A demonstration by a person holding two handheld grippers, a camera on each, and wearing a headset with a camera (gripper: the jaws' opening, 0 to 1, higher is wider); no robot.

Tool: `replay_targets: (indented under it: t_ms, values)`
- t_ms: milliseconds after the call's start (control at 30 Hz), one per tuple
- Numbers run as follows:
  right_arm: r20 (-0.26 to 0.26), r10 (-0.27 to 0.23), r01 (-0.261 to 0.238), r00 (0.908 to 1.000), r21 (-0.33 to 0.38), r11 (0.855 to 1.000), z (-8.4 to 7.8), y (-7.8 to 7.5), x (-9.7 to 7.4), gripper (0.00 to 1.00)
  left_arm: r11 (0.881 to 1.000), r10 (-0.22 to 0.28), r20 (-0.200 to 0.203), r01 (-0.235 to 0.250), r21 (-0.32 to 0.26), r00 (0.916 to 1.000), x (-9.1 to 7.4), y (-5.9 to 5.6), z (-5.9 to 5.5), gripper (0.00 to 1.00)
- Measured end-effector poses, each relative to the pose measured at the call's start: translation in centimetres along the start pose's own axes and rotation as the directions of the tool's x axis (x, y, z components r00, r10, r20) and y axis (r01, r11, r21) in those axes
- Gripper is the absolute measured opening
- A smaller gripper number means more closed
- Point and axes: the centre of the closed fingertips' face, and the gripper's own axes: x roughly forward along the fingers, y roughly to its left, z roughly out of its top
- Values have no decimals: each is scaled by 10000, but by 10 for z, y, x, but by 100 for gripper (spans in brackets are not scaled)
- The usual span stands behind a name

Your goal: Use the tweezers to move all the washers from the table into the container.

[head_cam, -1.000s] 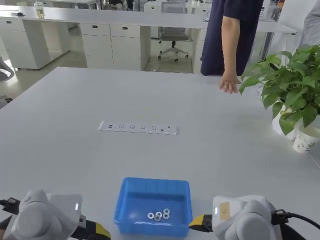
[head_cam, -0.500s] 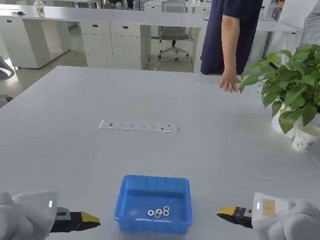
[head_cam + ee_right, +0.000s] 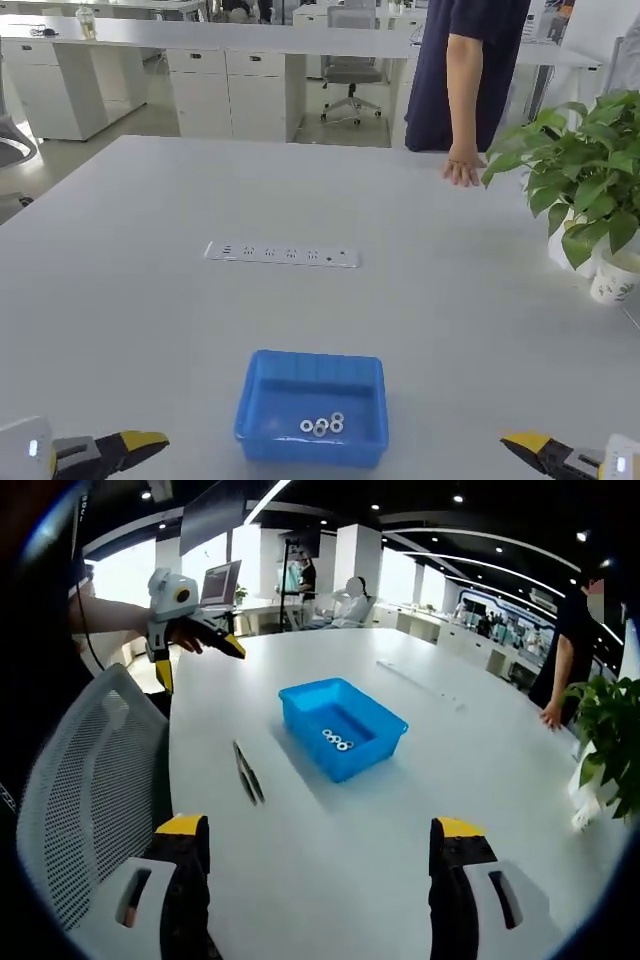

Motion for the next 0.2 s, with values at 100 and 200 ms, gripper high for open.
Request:
replay_targets:
  t_ms: [100,200]
  values:
    - [284,-254,244,9993,354,9991,-2,-1,-7,96,9991,358,397,-349,-246,9986,-5,1,5,94]
    - [410,-444,419,9982,597,9973,-6,-2,-11,99,9968,754,570,-738,-302,9955,-10,4,6,98]
